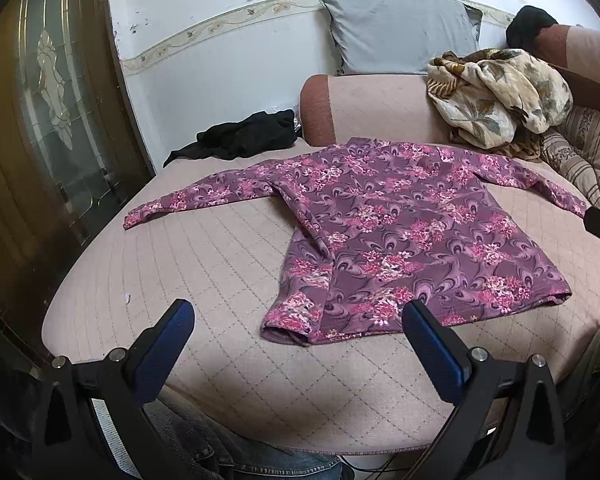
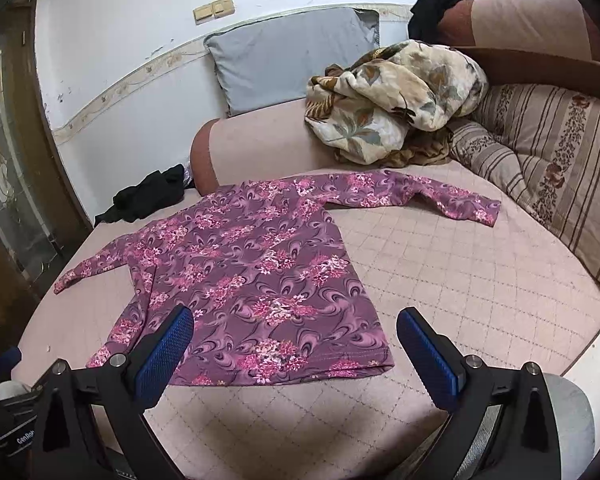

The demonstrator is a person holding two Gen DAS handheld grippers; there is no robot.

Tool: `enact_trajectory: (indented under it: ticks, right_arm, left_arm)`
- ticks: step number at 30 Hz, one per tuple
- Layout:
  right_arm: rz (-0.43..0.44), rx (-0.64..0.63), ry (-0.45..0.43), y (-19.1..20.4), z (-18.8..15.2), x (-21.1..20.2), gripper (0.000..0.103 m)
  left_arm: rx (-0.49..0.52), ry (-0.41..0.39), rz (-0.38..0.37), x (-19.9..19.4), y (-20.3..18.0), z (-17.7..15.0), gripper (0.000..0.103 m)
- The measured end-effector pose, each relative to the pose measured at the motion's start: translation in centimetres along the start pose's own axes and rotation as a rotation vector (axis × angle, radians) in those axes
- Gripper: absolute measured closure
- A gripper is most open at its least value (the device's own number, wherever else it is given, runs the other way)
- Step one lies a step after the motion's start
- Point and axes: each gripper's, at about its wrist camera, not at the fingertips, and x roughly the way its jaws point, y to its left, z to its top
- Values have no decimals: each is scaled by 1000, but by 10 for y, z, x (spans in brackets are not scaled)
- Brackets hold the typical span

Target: Fold small clothes

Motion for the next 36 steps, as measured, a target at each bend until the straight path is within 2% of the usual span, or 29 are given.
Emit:
enact_trajectory:
  ticks: [18,36]
  right_arm:
    - [48,-43,27,8,-3,10,0]
    - [40,-56,24,8,-4,10,0]
  left_arm:
    - [30,-21,-30,5,-14,4,0]
    - [4,-34,-34,5,-8,5,0]
